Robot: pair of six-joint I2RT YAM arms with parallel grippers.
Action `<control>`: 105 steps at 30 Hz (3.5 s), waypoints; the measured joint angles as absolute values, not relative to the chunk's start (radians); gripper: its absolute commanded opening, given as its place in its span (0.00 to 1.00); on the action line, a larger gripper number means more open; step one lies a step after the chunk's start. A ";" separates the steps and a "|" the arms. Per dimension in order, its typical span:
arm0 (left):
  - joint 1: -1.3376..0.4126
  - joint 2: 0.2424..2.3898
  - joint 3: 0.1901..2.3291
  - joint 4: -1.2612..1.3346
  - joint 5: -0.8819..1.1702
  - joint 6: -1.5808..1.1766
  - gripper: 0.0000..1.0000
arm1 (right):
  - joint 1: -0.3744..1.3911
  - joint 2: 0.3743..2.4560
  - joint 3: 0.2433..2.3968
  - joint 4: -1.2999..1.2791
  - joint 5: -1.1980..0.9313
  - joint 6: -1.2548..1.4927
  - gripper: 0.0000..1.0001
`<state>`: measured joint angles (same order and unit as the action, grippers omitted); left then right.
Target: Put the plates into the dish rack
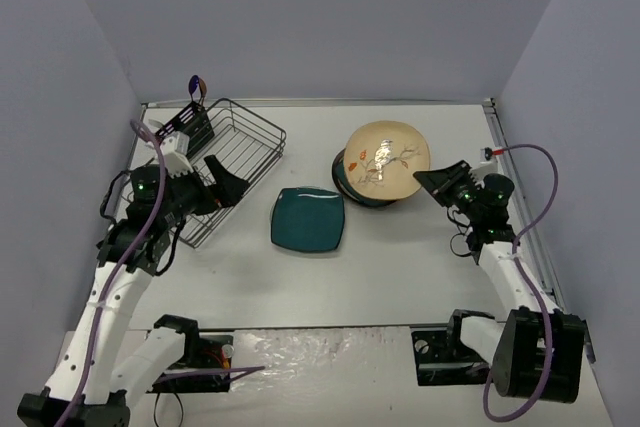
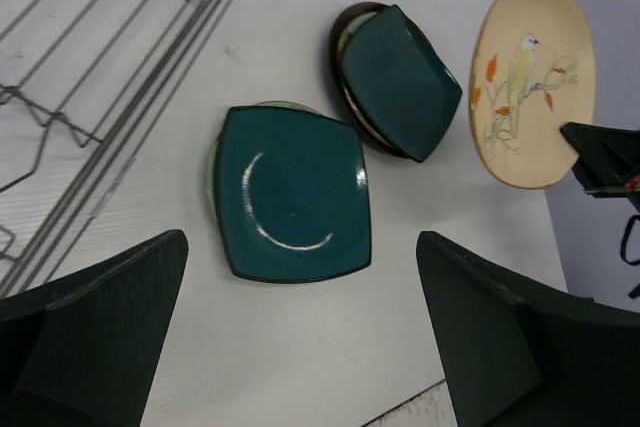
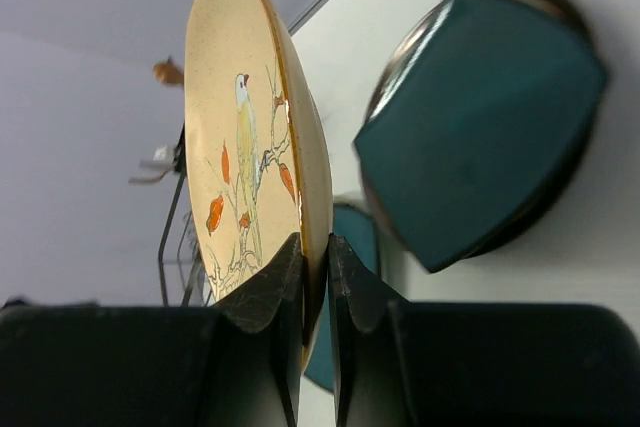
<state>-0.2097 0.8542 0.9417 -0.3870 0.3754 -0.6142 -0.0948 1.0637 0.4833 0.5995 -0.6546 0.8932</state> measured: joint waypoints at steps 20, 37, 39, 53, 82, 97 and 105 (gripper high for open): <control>-0.558 1.176 0.976 -0.054 0.287 -0.724 0.81 | 0.237 1.146 0.482 0.853 -0.651 1.052 0.00; -0.570 1.194 0.966 0.063 0.266 -0.834 0.02 | 0.264 1.177 0.451 0.990 -0.625 1.124 0.00; -0.570 1.190 0.966 0.074 0.270 -0.846 0.00 | 0.264 1.179 0.449 0.999 -0.619 1.132 0.01; -0.577 1.137 0.972 -0.161 0.199 -0.720 0.00 | 0.281 1.140 0.450 0.930 -0.607 0.991 1.00; -0.181 1.219 1.582 -0.713 -0.324 0.352 0.00 | 0.284 0.967 0.492 0.506 -0.600 0.633 1.00; 0.068 1.476 1.511 -0.569 -0.102 0.605 0.00 | 0.399 1.027 0.482 0.494 -0.616 0.611 1.00; 0.101 1.509 1.473 -0.515 -0.020 0.674 0.00 | 0.408 1.035 0.482 0.488 -0.617 0.598 1.00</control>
<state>0.1009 1.5093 1.4728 -0.5146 -0.0196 0.6735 0.4076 1.0350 0.4824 0.4885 -0.6170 0.5977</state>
